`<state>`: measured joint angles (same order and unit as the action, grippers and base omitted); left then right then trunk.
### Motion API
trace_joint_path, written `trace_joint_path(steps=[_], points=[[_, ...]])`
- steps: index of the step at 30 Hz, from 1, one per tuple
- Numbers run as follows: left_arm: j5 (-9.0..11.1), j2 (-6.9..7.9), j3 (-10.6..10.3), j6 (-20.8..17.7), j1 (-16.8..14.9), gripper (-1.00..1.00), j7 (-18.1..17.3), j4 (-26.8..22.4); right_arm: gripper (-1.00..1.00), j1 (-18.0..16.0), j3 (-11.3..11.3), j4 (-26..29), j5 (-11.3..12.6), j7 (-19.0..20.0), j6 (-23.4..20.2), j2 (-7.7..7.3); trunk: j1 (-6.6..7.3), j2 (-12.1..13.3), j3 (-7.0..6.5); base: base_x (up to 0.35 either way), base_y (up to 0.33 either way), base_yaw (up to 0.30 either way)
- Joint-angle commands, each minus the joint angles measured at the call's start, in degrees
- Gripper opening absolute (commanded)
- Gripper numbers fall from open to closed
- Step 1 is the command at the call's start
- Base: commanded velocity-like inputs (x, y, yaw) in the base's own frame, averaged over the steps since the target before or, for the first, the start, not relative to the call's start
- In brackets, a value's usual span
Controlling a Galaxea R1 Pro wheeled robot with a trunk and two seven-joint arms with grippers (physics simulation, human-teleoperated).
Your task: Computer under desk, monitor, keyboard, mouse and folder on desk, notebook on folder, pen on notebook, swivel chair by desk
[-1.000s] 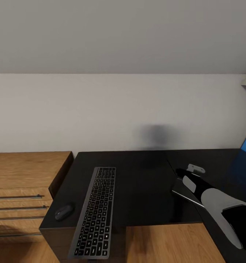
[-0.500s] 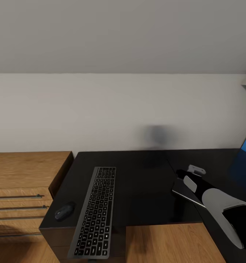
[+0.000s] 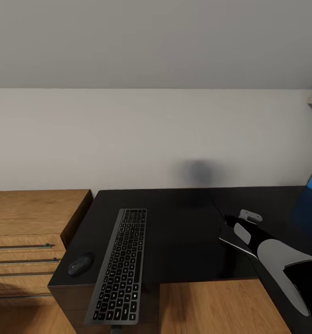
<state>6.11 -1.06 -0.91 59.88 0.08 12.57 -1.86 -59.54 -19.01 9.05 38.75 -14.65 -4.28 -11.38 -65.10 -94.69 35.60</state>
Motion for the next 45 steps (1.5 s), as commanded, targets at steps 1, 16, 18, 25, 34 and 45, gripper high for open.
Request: trace_joint_path(steps=[1,16,18,25,34,45], points=[[0.57,-0.01,-0.15,0.12,0.01,1.0,-0.27,-0.05,1.0,-0.01,-0.49,0.18,0.27,-0.38,-0.38,-0.05,0.0,-0.02,0.05,0.0,0.0,0.0],[6.87,1.48,5.01,-0.68,0.02,1.0,-0.3,-2.07,1.0,0.03,-0.53,0.23,0.27,-0.17,3.85,0.0,0.0,-0.02,0.05,0.0,0.0,0.0],[7.52,1.49,5.45,-2.35,0.01,1.0,-0.33,-3.89,1.0,0.03,-0.52,0.25,0.27,-0.15,4.13,0.01,0.0,-0.02,0.05,0.0,0.0,0.0],[9.29,1.65,6.06,-17.6,0.01,1.0,-0.28,-12.62,1.0,0.03,-0.5,0.41,0.27,-0.18,4.55,-0.02,0.0,-0.02,0.05,0.0,0.0,0.0],[16.4,3.29,6.97,-40.94,0.01,1.0,-0.39,-26.13,1.0,0.0,-0.42,0.75,0.29,-0.4,4.59,0.05,0.0,-0.02,0.05,0.0,0.0,0.0],[18.64,3.94,7.32,-54.81,0.01,1.0,-0.51,-34.57,1.0,-0.03,-0.23,0.88,0.36,-0.46,4.6,0.03,0.0,-0.02,0.05,0.0,0.0,0.0]])
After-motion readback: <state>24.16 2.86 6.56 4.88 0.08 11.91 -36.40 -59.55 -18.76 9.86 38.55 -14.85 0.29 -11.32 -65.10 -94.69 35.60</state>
